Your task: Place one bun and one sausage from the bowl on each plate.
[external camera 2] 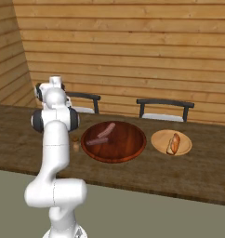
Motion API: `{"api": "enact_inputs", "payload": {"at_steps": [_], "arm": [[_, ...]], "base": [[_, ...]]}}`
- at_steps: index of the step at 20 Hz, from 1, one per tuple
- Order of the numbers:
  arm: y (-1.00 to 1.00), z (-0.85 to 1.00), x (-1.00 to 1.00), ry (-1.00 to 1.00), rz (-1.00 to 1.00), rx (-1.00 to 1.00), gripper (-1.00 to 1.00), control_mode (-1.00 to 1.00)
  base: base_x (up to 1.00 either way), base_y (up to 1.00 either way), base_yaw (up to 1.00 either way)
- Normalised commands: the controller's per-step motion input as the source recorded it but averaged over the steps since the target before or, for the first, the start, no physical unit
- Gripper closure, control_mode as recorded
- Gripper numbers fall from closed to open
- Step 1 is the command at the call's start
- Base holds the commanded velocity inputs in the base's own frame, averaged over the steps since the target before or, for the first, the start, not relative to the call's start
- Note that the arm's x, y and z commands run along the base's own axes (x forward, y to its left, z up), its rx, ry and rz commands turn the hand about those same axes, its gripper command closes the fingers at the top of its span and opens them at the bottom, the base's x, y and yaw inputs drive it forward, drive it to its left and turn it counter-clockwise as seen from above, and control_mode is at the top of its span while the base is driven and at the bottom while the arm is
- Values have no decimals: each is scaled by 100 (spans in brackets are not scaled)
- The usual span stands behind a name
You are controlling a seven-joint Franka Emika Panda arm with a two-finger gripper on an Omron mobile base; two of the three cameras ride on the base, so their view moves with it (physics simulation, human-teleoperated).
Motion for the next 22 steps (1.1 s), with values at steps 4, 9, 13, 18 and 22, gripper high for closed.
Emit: {"api": "enact_inputs", "payload": {"at_steps": [4, 9, 13, 18, 22], "arm": [[-10, 49, -28, -14, 0, 2, -100, -100], [-49, 51, -69, -14, 0, 8, -100, -100], [-61, 41, -95, -8, -1, 11, -100, -100], [-77, 8, -100, -9, -2, 23, -100, -100], [-99, 13, -100, -12, -10, 17, -100, -100]], "base": [[0, 0, 0], [0, 0, 0], [0, 0, 0], [0, 0, 0], [0, 0, 0]]}}
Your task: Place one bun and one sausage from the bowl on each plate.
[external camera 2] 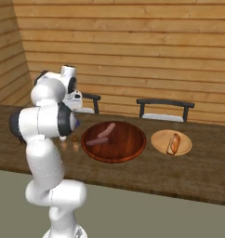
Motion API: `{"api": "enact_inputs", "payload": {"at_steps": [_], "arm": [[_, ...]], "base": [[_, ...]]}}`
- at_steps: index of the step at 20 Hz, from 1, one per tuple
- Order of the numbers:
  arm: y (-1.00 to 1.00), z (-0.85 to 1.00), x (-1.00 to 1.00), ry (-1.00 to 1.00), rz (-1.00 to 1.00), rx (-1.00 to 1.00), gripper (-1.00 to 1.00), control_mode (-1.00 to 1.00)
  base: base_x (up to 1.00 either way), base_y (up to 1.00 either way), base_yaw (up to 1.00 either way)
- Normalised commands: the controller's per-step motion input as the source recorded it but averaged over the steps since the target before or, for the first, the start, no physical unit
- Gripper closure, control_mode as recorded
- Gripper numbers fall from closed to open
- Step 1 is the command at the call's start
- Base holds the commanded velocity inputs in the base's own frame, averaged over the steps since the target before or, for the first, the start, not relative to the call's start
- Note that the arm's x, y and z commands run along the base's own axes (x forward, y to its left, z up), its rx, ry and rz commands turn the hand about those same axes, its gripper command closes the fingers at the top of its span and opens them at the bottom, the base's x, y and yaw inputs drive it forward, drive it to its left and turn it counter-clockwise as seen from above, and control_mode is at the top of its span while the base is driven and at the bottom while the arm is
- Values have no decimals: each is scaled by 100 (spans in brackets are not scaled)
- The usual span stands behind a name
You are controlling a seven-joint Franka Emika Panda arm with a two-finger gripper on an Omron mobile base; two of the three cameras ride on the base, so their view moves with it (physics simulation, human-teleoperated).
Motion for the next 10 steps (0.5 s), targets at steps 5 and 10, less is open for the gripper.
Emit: {"api": "enact_inputs", "payload": {"at_steps": [5, 10], "arm": [[-100, 50, -61, -8, -17, -1, -100, -100], [-96, 45, -12, -1, -25, -20, -100, -100]], "base": [[0, 0, 0], [0, 0, 0]]}}
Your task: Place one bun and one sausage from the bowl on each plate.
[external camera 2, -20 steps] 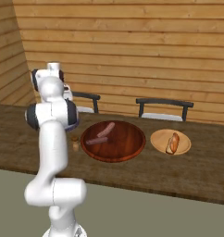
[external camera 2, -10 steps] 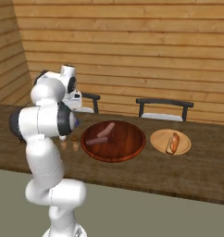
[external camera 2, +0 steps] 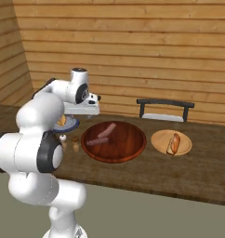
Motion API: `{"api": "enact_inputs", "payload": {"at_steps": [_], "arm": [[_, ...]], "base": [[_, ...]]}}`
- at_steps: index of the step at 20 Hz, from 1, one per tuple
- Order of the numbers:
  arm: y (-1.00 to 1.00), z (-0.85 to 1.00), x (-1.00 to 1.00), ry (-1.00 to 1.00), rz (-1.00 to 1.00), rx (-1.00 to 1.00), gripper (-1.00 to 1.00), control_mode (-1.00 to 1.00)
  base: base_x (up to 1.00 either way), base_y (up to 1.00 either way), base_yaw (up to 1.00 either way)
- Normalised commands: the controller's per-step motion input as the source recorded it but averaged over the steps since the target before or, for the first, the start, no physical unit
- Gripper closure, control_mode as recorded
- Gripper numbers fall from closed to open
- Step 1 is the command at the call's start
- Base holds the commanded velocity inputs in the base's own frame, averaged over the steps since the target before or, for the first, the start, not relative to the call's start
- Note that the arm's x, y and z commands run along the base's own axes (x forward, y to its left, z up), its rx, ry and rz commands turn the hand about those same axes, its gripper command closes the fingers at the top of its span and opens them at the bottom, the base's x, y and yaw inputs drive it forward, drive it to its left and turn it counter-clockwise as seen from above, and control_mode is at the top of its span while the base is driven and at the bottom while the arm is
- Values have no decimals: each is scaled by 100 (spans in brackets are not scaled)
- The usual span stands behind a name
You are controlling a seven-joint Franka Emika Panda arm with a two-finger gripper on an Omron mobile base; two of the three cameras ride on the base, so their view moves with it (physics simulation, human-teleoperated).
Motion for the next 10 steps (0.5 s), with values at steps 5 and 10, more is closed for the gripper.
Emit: {"api": "enact_inputs", "payload": {"at_steps": [5, 10], "arm": [[-97, 15, 0, 5, -35, -21, -100, -100], [-25, -35, 34, -7, -20, 2, -100, -100]], "base": [[0, 0, 0], [0, 0, 0]]}}
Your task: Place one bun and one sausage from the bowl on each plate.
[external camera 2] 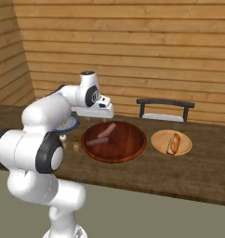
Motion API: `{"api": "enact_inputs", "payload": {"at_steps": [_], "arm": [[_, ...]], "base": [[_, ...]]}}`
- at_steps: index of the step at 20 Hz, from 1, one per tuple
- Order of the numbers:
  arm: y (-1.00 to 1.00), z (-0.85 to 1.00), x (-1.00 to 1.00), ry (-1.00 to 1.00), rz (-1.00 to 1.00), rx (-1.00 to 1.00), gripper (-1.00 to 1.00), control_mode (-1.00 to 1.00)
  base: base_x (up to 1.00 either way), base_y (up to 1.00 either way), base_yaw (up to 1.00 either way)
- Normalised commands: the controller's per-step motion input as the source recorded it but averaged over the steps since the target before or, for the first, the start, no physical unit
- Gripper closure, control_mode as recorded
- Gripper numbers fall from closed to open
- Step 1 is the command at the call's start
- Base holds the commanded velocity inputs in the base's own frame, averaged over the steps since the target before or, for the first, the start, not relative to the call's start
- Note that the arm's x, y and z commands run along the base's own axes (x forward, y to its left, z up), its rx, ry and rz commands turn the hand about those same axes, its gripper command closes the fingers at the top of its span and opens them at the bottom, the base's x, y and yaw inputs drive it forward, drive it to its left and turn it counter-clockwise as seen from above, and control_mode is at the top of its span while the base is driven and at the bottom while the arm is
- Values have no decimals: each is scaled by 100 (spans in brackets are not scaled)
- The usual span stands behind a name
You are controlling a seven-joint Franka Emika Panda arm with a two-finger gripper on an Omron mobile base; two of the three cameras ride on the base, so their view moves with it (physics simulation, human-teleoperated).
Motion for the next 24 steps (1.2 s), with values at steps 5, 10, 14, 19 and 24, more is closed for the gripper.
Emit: {"api": "enact_inputs", "payload": {"at_steps": [5, 10, 14, 19, 24], "arm": [[1, -62, 70, -12, -4, 9, -100, -100], [-18, -41, 43, 1, -2, 3, -100, -100], [-1, -27, 13, 0, 0, 5, -100, -100], [0, -37, 0, 0, 0, 4, -100, -100], [-2, -37, 10, 0, 0, 2, -100, -100]], "base": [[0, 0, 0], [0, 0, 0], [0, 0, 0], [0, 0, 0], [0, 0, 0]]}}
